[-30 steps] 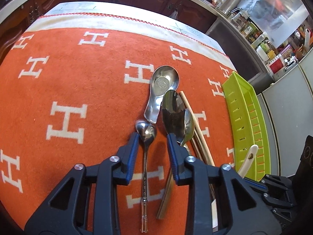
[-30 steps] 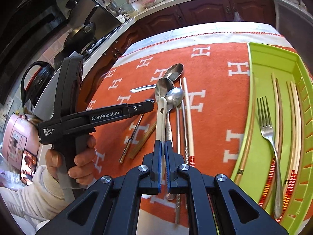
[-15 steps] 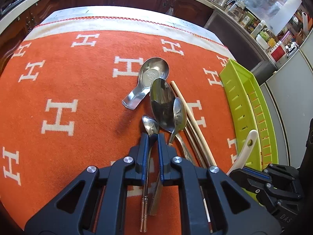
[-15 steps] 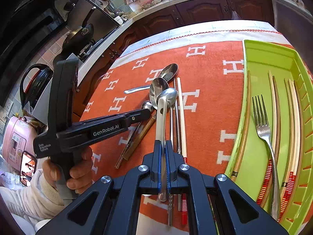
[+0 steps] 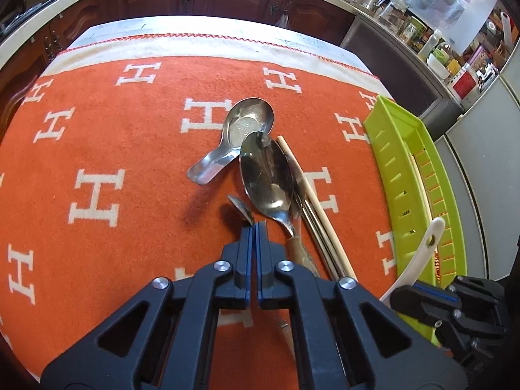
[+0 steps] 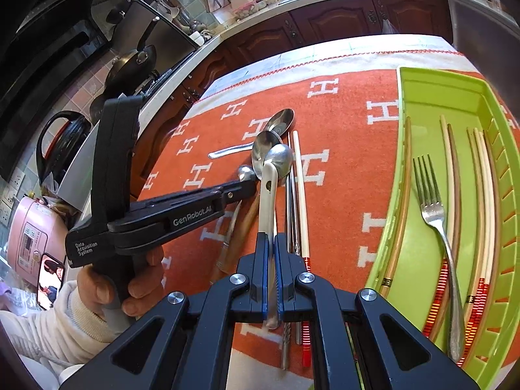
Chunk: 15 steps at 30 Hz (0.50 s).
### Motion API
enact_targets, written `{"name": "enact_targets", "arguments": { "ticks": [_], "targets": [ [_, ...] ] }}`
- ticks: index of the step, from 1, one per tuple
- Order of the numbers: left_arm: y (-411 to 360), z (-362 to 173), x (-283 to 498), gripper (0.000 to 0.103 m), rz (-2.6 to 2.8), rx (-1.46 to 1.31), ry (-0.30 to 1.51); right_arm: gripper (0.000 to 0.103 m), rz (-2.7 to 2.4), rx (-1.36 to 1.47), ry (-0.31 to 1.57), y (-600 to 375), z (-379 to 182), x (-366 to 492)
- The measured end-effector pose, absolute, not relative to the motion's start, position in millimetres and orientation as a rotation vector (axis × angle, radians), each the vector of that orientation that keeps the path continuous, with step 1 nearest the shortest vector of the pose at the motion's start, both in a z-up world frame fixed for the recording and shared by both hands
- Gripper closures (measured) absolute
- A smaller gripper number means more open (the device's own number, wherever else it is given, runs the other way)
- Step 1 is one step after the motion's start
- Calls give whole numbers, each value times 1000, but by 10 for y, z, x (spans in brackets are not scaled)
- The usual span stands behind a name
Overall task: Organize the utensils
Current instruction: 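Carry both spoons into the green tray and open both tools to release them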
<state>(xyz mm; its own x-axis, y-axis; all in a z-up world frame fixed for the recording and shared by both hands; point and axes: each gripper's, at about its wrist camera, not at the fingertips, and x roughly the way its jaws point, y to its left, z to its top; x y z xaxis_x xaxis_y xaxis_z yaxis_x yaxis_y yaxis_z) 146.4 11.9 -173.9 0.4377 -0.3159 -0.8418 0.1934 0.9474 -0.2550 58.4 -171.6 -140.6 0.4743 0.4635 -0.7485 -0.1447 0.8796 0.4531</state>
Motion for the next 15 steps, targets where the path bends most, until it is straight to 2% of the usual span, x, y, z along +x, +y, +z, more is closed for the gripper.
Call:
{"name": "enact_targets", "arguments": {
  "ticks": [6, 15],
  "targets": [
    [282, -1517, 1246, 103, -331, -160, 1021, 100, 377, 376, 973, -1828, -1278, 462],
    [194, -886, 702, 103, -457, -114, 932, 99, 298, 386, 876, -2244, -913, 150]
  ]
}}
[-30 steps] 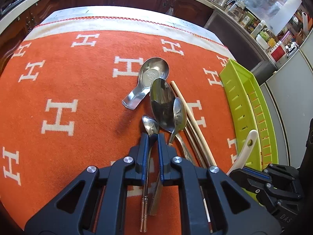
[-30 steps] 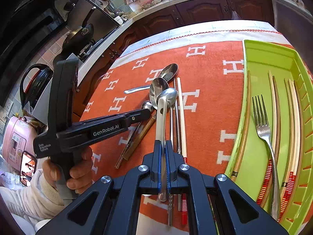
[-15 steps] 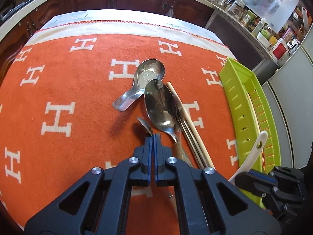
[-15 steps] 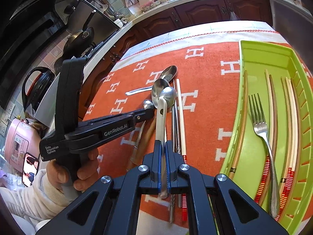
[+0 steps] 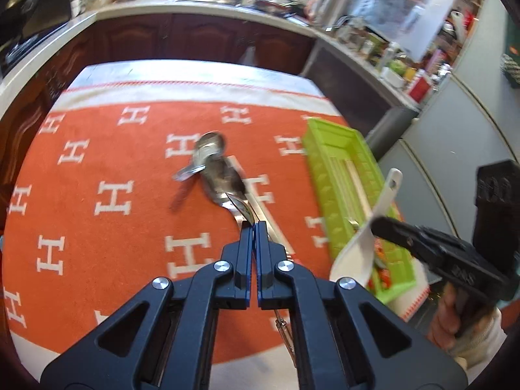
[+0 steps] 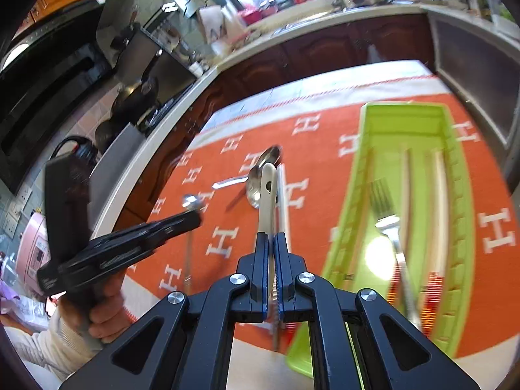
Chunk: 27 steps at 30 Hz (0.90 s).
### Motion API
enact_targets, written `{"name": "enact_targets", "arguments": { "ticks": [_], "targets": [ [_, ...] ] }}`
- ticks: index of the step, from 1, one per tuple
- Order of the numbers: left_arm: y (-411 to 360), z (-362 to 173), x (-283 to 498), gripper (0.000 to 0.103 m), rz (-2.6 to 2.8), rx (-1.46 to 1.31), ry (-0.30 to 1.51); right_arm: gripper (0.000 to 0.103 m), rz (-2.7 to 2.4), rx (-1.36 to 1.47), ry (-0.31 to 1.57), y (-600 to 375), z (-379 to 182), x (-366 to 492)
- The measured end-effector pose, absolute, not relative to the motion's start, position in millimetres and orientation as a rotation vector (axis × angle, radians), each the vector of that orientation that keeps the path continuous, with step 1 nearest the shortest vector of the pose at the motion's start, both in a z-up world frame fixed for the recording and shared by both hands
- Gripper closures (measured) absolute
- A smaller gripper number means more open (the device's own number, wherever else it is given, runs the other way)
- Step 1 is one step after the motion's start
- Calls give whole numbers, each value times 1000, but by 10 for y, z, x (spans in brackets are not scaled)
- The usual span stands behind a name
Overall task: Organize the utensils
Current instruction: 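Carry both spoons into the green tray and open both tools to release them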
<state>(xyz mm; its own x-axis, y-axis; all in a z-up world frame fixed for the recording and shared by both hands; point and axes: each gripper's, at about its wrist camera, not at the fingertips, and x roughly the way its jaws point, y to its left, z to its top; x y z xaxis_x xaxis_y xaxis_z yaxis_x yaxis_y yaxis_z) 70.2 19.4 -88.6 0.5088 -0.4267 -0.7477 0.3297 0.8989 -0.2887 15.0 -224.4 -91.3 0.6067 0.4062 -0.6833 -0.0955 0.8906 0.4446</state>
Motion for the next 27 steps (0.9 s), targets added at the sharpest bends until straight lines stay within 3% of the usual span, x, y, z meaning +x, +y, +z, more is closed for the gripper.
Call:
{"name": "enact_targets", "arguments": {
  "ticks": [10, 27],
  "targets": [
    [-635, -544, 582, 103, -615, -20, 907, 99, 137, 300, 862, -2937, -716, -214],
    [-1433, -1080, 814, 103, -671, 117, 1003, 99, 189, 284, 1033, -2894, -1414, -155]
  ]
}}
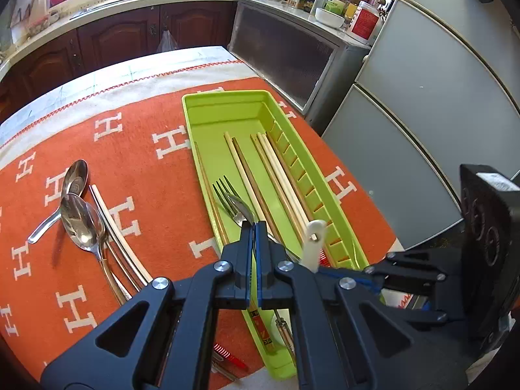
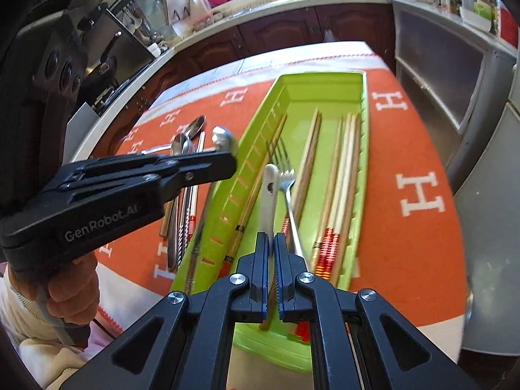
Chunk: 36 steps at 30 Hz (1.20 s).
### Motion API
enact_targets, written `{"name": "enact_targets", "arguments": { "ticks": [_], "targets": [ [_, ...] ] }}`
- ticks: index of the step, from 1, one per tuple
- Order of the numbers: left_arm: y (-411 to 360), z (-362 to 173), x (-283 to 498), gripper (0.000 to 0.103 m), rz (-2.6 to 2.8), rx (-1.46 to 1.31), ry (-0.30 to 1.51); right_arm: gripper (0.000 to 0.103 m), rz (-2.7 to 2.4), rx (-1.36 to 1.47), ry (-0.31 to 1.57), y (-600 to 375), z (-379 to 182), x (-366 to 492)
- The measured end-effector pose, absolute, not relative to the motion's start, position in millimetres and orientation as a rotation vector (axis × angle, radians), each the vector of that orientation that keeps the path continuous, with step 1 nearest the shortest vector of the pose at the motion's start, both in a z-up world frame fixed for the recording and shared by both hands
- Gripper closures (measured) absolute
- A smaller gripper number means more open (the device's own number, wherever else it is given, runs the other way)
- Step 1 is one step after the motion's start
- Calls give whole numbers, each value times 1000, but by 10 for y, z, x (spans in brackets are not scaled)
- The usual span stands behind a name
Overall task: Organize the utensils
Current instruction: 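Carry both spoons into the green tray and open both tools to release them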
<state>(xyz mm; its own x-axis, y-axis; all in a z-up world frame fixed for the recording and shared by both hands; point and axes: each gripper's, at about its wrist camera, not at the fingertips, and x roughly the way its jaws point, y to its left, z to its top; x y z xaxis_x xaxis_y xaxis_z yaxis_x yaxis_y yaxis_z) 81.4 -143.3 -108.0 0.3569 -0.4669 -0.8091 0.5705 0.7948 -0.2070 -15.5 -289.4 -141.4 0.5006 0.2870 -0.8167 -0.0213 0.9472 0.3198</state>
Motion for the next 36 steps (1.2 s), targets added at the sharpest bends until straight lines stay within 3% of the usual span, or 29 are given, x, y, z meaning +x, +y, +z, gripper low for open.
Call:
{"name": "enact_targets", "arguments": {
  "ticks": [3, 8, 14, 25, 36],
  "targets": [
    [-1439, -1093, 824, 103, -668, 120, 1002, 95, 185, 316, 1053, -2851, -1514, -89],
    [-1436, -1090, 815, 103, -668, 118, 1001, 65, 145, 370, 1009, -2970, -1477, -95],
    [-1470, -1141, 815, 103, -668, 135, 1010, 58, 83, 364, 968, -3085, -1315, -127],
    [-1543, -1092, 780, 103, -681, 135, 988, 55, -16, 164, 919, -2949, -1062, -311],
    [-1542, -1127, 731, 103, -665, 164, 1026, 55, -59, 147, 945, -2927, -1049, -406]
  ]
}}
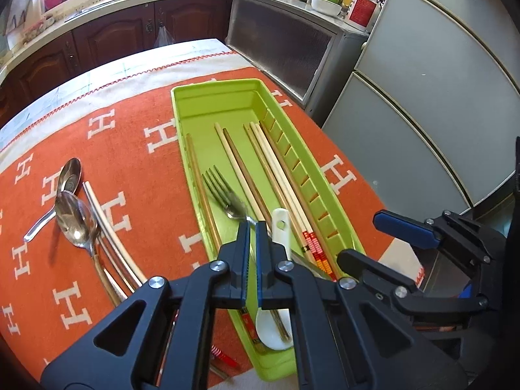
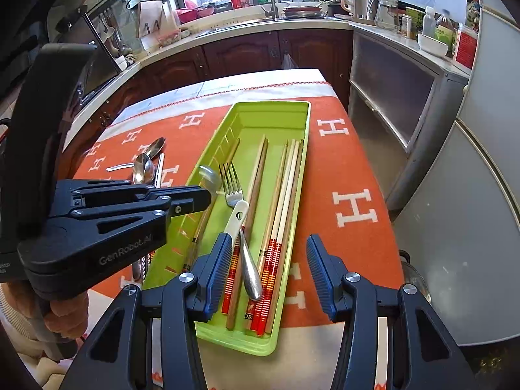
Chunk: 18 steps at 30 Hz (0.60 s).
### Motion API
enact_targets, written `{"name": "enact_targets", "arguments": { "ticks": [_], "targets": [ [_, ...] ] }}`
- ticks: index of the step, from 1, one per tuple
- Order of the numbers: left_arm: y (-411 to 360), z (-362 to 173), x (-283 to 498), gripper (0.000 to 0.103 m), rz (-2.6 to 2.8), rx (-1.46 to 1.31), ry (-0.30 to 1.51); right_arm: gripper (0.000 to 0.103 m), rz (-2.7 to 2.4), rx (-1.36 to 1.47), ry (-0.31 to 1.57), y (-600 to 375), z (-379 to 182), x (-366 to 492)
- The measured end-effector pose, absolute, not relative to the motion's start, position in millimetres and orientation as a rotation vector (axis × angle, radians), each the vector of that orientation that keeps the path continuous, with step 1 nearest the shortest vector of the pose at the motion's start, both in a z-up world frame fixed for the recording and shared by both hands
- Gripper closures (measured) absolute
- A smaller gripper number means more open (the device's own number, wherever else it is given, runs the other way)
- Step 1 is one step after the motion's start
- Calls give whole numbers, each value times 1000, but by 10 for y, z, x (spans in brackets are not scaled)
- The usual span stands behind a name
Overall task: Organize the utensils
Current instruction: 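Carry both spoons into the green tray and open both tools to release them, then move both tools back over the remaining spoons and chopsticks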
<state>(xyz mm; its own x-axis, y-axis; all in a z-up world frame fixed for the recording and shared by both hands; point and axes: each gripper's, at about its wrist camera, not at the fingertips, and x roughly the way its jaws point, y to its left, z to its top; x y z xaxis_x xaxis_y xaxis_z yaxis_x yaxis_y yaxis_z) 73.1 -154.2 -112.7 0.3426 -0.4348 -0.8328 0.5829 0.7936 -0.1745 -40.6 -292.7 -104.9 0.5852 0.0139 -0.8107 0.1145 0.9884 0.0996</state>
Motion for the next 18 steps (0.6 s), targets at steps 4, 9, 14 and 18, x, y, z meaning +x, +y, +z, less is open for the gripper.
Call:
{"name": "enact_targets", "arguments": {
  "ticks": [4, 9, 14, 18],
  "targets": [
    [-1408, -1054, 653, 103, -655, 164, 1021, 55, -62, 160, 950, -2921, -1050, -396],
    [-1161, -1004, 516, 103, -630, 161, 1033, 55, -61, 168, 958, -2899, -1050, -388],
    [-849, -1018, 392, 103, -581, 155, 1051, 55, -52, 172, 958, -2854, -1041, -395],
    [-625, -1051, 327, 103, -534, 136, 1067, 55, -42, 164, 959, -2804, -1029, -390]
  ]
}}
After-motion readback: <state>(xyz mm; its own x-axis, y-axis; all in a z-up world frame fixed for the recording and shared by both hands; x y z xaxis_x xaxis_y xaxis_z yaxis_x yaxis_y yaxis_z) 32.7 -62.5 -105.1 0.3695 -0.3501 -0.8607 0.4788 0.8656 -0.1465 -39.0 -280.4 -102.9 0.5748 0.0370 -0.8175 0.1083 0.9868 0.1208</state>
